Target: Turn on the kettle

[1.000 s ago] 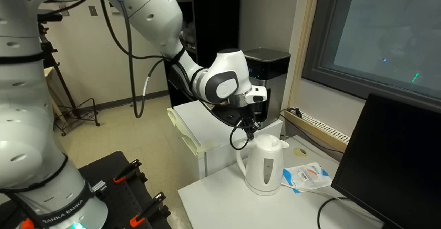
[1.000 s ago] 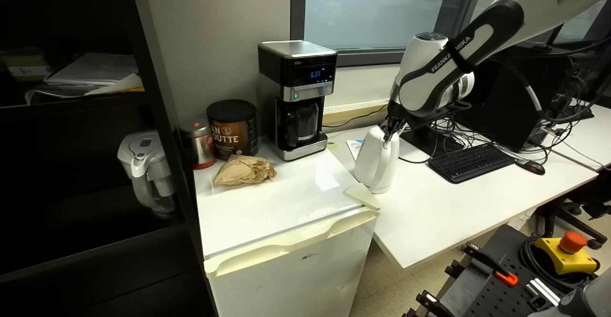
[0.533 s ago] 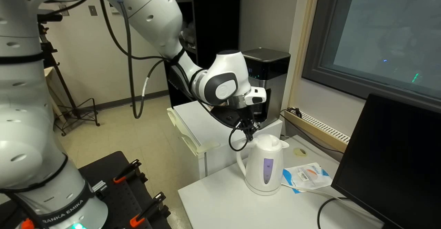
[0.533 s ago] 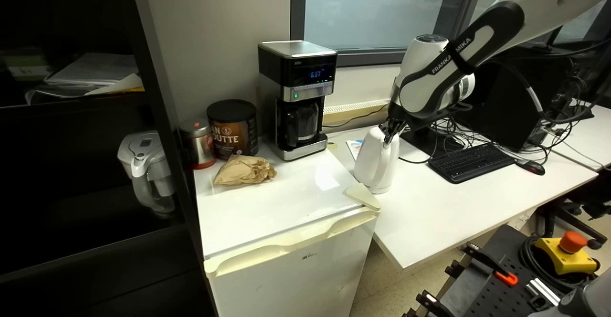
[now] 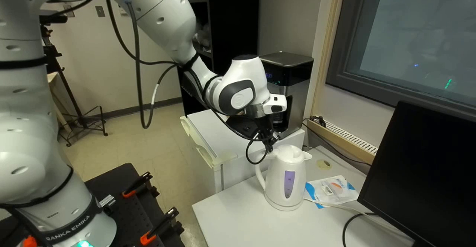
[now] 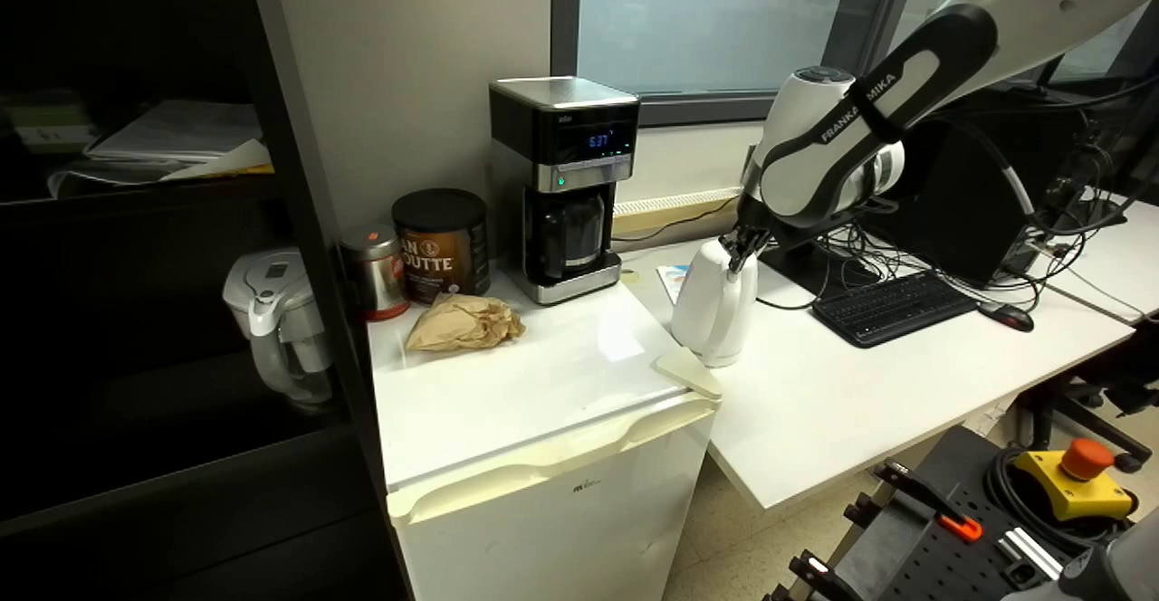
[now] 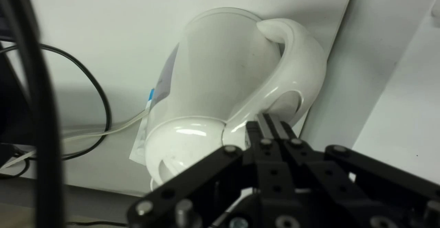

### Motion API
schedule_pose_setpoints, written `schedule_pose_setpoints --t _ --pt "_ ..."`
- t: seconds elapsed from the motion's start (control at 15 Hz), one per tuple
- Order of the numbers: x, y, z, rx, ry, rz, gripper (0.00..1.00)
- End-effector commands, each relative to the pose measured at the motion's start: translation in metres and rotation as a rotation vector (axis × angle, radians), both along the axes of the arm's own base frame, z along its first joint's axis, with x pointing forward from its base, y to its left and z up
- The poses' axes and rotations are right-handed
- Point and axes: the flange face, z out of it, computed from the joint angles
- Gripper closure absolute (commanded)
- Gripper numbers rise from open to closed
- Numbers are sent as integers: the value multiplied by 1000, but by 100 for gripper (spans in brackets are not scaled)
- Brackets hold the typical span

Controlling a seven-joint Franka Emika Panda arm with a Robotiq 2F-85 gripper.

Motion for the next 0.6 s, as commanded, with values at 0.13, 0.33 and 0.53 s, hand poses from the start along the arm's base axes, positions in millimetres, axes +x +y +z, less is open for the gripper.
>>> schedule_pose_setpoints --t 0.13,0.33,0.53 --pt "-9 1 -3 23 -28 -10 100" --pt "-13 1 14 38 -59 -18 100" --pt "-19 1 33 47 -87 -19 100"
